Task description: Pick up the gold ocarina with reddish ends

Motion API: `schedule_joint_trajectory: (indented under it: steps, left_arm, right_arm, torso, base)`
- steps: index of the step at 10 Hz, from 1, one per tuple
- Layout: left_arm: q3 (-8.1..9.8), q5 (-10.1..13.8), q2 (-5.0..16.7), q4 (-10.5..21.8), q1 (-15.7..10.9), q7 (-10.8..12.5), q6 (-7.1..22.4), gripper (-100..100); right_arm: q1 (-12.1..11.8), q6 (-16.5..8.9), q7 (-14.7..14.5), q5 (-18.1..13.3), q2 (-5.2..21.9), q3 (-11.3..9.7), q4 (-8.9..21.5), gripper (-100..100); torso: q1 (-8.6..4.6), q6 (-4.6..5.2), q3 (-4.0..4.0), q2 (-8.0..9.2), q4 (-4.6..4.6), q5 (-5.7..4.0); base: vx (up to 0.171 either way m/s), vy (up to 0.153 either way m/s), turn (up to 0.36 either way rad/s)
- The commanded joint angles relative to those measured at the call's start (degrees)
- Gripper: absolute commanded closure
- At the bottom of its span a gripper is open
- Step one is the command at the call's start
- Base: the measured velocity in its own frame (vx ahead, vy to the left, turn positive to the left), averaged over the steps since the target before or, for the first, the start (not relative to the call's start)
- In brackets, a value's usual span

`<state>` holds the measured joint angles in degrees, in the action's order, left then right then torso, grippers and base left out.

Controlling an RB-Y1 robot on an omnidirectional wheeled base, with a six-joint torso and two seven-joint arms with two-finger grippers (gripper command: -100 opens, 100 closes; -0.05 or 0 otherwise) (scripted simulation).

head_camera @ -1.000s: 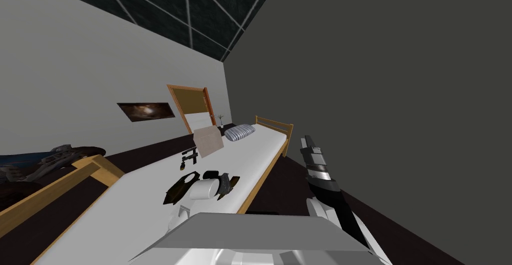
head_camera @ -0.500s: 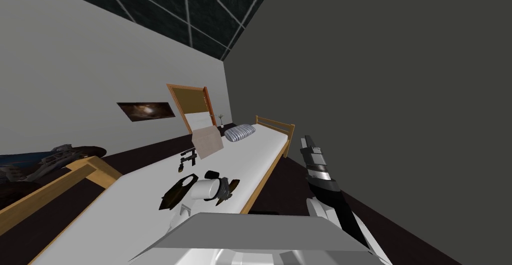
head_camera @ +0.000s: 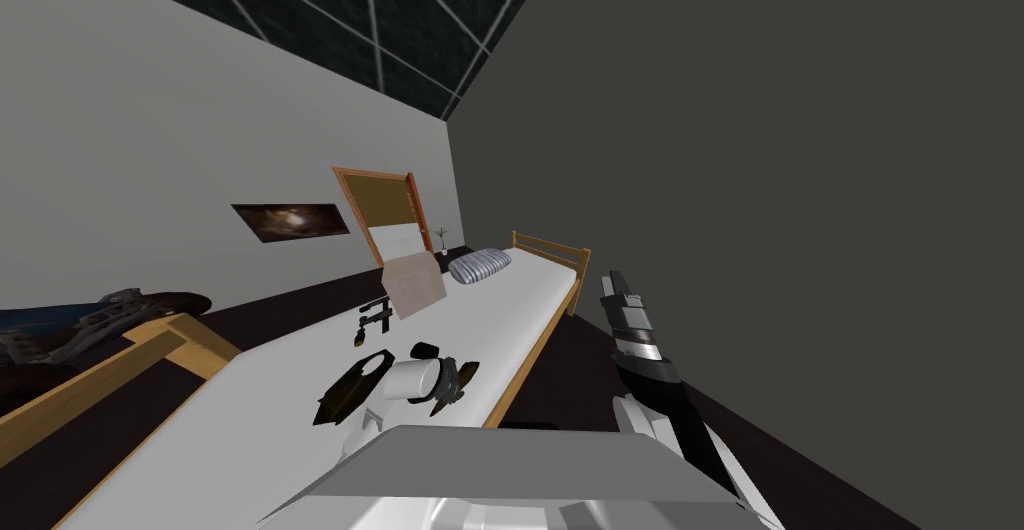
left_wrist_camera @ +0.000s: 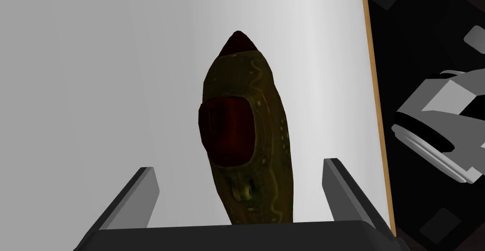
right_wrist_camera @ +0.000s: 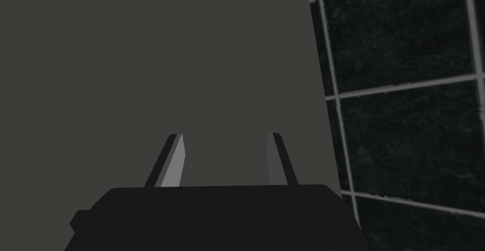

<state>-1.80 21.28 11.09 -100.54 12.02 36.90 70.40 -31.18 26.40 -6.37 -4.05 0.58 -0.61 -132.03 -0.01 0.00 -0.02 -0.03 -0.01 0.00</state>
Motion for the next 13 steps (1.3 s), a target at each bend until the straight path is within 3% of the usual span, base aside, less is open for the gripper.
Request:
schedule_joint_trajectory:
  steps: [1, 3, 4, 8, 9, 10, 13]
  left_arm:
    - [-0.02, -0.3, -0.5, 2.1, -0.3, -0.8, -1.8, -100]
    - [0.01, -0.2, -0.6, 2.8, -0.4, -0.9, -2.2, -100]
    - [0.00, -0.3, -0.6, 2.9, -0.4, -1.1, -2.5, 100]
    - [0.01, -0.2, -0.6, 2.9, -0.4, -1.0, -2.4, 100]
    - [0.00, -0.2, -0.6, 2.9, -0.4, -1.0, -2.4, 0]
    - [-0.03, -0.1, -0.2, 0.9, -0.1, -0.4, -0.9, 100]
    - [-0.07, 0.2, 0.5, -2.0, 0.4, 0.6, 1.4, 100]
  right_arm:
    - [0.0, 0.0, 0.0, 0.0, 0.0, 0.0, 0.0, 0]
    - [0.0, 0.0, 0.0, 0.0, 0.0, 0.0, 0.0, 0]
    - [0.0, 0.0, 0.0, 0.0, 0.0, 0.0, 0.0, 0]
    - [0.0, 0.0, 0.0, 0.0, 0.0, 0.0, 0.0, 0]
    - [0.0, 0.0, 0.0, 0.0, 0.0, 0.0, 0.0, 0]
    - [0.0, 0.0, 0.0, 0.0, 0.0, 0.0, 0.0, 0]
    - [0.0, 0.0, 0.0, 0.0, 0.0, 0.0, 0.0, 0]
  torso:
    - [0.00, 0.00, 0.00, 0.00, 0.00, 0.00]
    - [-0.01, 0.00, -0.01, -0.01, 0.00, 0.00]
    - [0.00, 0.00, 0.01, 0.02, 0.00, 0.00]
    - [0.02, 0.03, 0.03, 0.03, 0.03, -0.01]
    - [0.02, 0.03, 0.03, 0.04, 0.03, -0.01]
    - [0.02, 0.02, 0.03, 0.04, 0.03, -0.01]
    - [0.04, 0.02, 0.09, 0.12, 0.06, -0.02]
  base:
    - [0.016, -0.007, -0.001]
    - [0.012, -0.005, -0.001]
    - [0.000, 0.000, 0.000]
    - [0.000, 0.000, 0.000]
    - [0.000, 0.000, 0.000]
    - [-0.012, 0.002, -0.002]
    - [-0.015, 0.007, 0.000]
